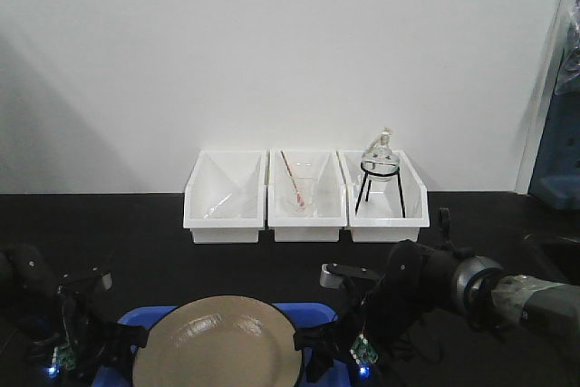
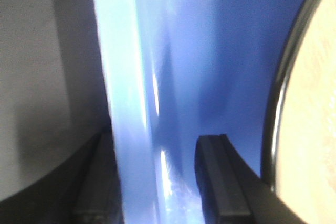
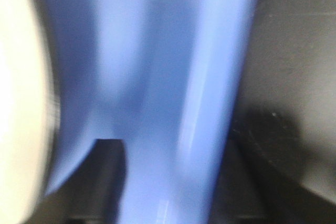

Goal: Place disk in tray to left cabinet
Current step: 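Release the plate and move both grippers to the tray's short edges, then grip both short edges of the blue tray and lift it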

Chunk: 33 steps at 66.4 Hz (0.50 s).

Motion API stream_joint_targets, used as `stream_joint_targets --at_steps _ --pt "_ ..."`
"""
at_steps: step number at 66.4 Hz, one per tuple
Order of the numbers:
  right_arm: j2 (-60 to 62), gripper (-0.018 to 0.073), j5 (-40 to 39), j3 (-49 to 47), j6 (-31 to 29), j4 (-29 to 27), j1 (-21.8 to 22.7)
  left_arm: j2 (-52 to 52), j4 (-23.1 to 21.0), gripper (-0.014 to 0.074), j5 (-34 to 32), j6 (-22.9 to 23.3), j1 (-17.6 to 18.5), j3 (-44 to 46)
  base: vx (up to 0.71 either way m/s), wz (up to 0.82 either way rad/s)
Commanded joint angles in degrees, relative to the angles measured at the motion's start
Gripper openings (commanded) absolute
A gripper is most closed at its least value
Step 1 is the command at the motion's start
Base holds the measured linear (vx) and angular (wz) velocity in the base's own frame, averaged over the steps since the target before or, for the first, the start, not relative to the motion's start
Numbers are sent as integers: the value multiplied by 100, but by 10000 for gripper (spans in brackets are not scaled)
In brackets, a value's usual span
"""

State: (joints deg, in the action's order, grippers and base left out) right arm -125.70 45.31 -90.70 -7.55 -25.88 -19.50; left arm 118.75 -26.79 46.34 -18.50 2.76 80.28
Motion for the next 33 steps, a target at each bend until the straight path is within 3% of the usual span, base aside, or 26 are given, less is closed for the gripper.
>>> stream_joint_targets --at_steps 1,18,33 --pt "192 338 128 -117 -49 -131 4 -31 -279 435 59 2 150 32 0 0" --pt "110 182 205 -117 -43 -152 4 -31 -387 296 37 2 169 32 0 0" --pt "123 53 373 -117 22 -330 9 -39 -646 77 282 2 164 32 0 0"
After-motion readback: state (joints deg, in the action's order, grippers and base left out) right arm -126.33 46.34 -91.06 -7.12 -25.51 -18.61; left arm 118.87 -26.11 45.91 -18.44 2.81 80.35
